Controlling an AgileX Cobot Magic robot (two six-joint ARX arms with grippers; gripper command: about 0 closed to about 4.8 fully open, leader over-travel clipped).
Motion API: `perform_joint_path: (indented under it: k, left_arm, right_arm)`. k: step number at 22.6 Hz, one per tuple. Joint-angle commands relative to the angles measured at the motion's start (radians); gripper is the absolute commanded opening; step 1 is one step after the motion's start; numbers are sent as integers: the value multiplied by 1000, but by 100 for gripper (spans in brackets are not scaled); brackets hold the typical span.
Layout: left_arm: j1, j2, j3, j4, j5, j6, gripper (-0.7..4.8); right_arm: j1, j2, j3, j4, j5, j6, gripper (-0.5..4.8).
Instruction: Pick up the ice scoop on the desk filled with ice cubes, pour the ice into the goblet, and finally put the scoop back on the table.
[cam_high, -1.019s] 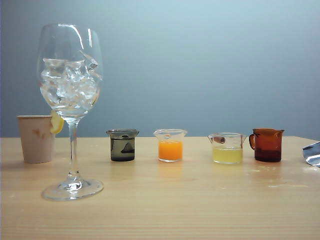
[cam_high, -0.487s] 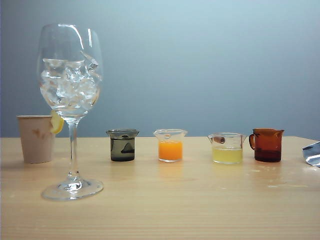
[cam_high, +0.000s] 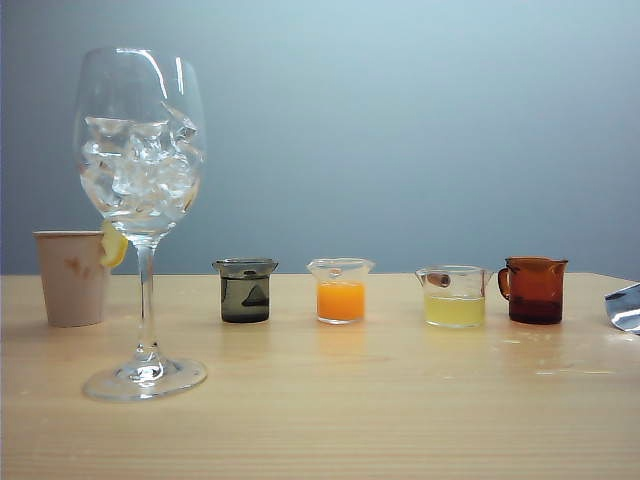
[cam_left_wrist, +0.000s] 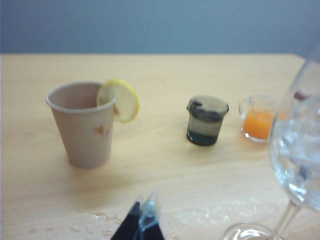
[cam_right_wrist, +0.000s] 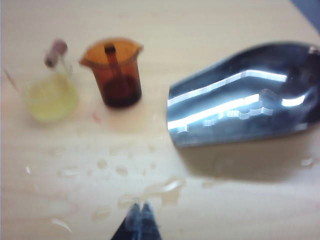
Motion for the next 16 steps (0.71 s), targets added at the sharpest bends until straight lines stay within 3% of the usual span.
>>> perform_joint_path:
  k: [1, 10, 16]
  left_arm:
    - [0, 0, 4, -26, 5, 3, -1]
    - [0, 0, 4, -31, 5, 3, -1]
    - [0, 0, 4, -32, 4, 3, -1]
  right_arm:
    - [-7, -74, 6, 9, 0, 0, -5]
    - [-164, -215, -40, 5, 1, -2, -5]
    - [-179, -222, -40, -32, -2, -3, -5]
